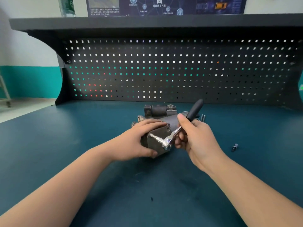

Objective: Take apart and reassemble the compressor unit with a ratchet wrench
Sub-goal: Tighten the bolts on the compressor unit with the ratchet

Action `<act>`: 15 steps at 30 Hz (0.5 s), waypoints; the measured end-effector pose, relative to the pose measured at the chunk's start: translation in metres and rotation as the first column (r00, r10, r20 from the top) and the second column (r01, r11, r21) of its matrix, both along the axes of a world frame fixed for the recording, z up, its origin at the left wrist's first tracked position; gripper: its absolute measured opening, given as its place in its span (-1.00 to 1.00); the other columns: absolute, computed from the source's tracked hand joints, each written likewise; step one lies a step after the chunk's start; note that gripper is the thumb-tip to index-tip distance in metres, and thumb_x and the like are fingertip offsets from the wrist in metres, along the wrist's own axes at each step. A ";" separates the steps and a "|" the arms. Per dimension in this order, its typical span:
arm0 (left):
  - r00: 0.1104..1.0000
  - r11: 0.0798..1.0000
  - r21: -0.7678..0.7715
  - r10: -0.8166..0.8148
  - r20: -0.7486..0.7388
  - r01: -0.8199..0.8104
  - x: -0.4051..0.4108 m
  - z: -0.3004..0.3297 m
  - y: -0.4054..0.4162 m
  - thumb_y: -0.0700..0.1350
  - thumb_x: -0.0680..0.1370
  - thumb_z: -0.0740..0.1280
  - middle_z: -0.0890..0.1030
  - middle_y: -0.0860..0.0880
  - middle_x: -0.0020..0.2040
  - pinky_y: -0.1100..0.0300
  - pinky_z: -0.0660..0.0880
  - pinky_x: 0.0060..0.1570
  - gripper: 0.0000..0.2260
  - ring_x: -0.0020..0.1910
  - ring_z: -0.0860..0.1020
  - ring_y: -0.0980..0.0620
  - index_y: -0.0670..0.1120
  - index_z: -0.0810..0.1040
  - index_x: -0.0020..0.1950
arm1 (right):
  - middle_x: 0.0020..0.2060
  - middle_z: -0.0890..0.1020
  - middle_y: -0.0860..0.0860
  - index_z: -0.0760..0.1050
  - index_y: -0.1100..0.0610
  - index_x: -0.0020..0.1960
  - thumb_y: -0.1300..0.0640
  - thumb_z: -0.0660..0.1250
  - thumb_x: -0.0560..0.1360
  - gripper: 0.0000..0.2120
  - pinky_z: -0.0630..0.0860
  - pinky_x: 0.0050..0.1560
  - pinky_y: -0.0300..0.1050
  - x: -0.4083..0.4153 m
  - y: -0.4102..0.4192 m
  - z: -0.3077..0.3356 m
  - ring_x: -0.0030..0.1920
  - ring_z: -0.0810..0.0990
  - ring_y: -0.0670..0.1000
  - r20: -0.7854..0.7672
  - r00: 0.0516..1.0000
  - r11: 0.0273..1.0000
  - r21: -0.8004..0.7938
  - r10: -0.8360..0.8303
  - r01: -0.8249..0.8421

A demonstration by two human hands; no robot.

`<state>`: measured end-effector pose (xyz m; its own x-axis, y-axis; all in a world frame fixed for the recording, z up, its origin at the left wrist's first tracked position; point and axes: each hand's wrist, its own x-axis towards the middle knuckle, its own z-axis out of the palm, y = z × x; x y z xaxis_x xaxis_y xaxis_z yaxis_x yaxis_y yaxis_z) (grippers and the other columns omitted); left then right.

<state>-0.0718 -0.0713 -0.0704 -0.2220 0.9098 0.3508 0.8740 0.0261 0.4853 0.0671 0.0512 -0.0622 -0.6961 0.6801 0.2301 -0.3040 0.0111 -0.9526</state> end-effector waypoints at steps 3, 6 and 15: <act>0.999 0.999 -0.018 -0.034 -0.020 0.033 -0.001 0.003 -0.001 -0.10 0.34 0.54 0.26 0.23 0.38 0.56 0.04 0.30 -0.26 0.38 0.17 0.33 0.28 0.21 0.34 | -0.61 0.37 -0.01 0.35 0.17 -0.34 0.07 0.24 0.59 -0.65 0.37 -0.58 -0.22 -0.001 0.001 -0.002 -0.59 0.42 -0.05 -0.002 1.000 1.000 -0.006 -0.016 0.016; 0.996 0.997 -0.045 -0.069 -0.056 0.066 -0.004 0.005 -0.002 -0.07 0.33 0.54 0.21 0.36 0.33 0.60 0.01 0.28 -0.23 0.36 0.15 0.36 0.25 0.17 0.38 | -0.60 0.38 -0.01 0.36 0.17 -0.33 0.05 0.25 0.58 -0.65 0.37 -0.57 -0.22 -0.001 0.003 -0.003 -0.58 0.42 -0.05 0.012 1.000 1.000 -0.005 -0.026 0.026; 0.988 0.999 -0.031 -0.037 -0.151 0.032 -0.005 0.003 -0.002 0.00 0.28 0.57 0.23 0.30 0.35 0.61 0.00 0.26 -0.15 0.33 0.14 0.38 0.13 0.21 0.47 | -0.62 0.39 -0.04 0.35 0.18 -0.36 0.01 0.26 0.57 -0.60 0.41 -0.57 -0.28 -0.002 -0.002 -0.005 -0.60 0.43 -0.10 -0.008 0.999 0.989 -0.141 -0.049 0.048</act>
<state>-0.0770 -0.0735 -0.0678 -0.1367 0.9260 0.3520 0.9379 0.0066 0.3468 0.0654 0.0489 -0.0674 -0.6593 0.7392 0.1374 -0.3172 -0.1078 -0.9422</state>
